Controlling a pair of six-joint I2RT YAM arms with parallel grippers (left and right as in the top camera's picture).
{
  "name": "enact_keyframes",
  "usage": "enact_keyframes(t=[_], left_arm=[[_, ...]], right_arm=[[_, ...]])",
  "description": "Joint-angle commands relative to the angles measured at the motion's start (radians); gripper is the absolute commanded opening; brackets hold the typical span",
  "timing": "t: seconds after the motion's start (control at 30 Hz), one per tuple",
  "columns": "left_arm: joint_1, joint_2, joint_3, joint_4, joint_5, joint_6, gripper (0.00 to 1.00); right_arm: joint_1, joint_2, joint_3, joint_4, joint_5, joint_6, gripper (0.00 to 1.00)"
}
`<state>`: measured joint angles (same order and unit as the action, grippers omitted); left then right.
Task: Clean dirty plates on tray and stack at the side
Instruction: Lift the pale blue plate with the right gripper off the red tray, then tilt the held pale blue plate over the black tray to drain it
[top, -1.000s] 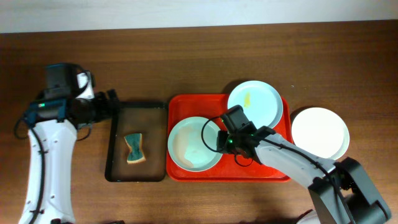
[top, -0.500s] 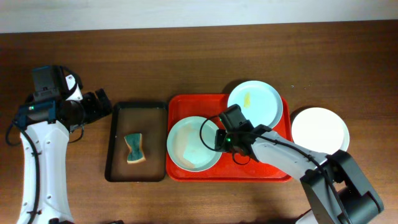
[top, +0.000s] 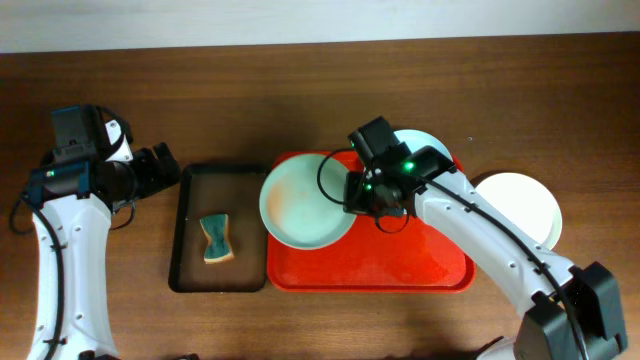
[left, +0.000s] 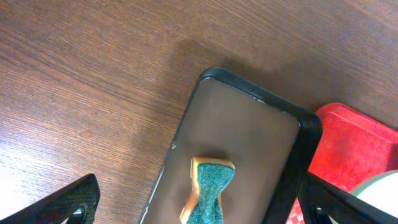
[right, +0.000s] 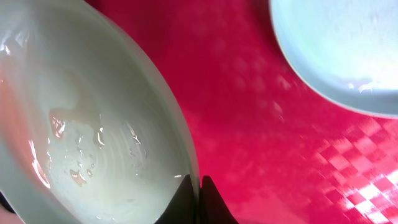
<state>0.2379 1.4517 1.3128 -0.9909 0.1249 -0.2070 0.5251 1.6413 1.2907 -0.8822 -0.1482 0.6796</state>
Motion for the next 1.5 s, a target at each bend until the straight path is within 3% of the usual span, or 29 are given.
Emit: enact_keyframes(t=[0.0, 0.3, 0.53, 0.83, 1.17, 1.33, 1.47], left_arm=[[0.003, -0.005, 0.014, 0.001, 0.013, -0.010, 0.99], [0.003, -0.005, 0.014, 0.001, 0.013, -0.010, 0.99], [0.003, -0.005, 0.014, 0.001, 0.013, -0.010, 0.99], [0.003, -0.005, 0.014, 0.001, 0.013, -0.010, 0.99], [0.003, -0.005, 0.014, 0.001, 0.013, -0.010, 0.99], [0.003, -0.005, 0.014, 0.001, 0.013, -0.010, 0.99], [0.003, -0.005, 0.014, 0.001, 0.013, -0.010, 0.99]], right_arm=[[-0.002, -0.019, 0.040, 0.018, -0.002, 0.059, 0.04], [0.065, 0.000, 0.048, 0.204, 0.021, 0.149, 0.04], [0.079, 0.071, 0.195, 0.144, 0.072, 0.104, 0.04], [0.322, 0.137, 0.209, 0.154, 0.610, 0.048, 0.04], [0.455, 0.139, 0.209, 0.277, 0.941, -0.257, 0.04], [0.519, 0.139, 0.209, 0.397, 1.121, -0.479, 0.04], [0.584, 0.139, 0.209, 0.552, 1.308, -0.748, 0.04]])
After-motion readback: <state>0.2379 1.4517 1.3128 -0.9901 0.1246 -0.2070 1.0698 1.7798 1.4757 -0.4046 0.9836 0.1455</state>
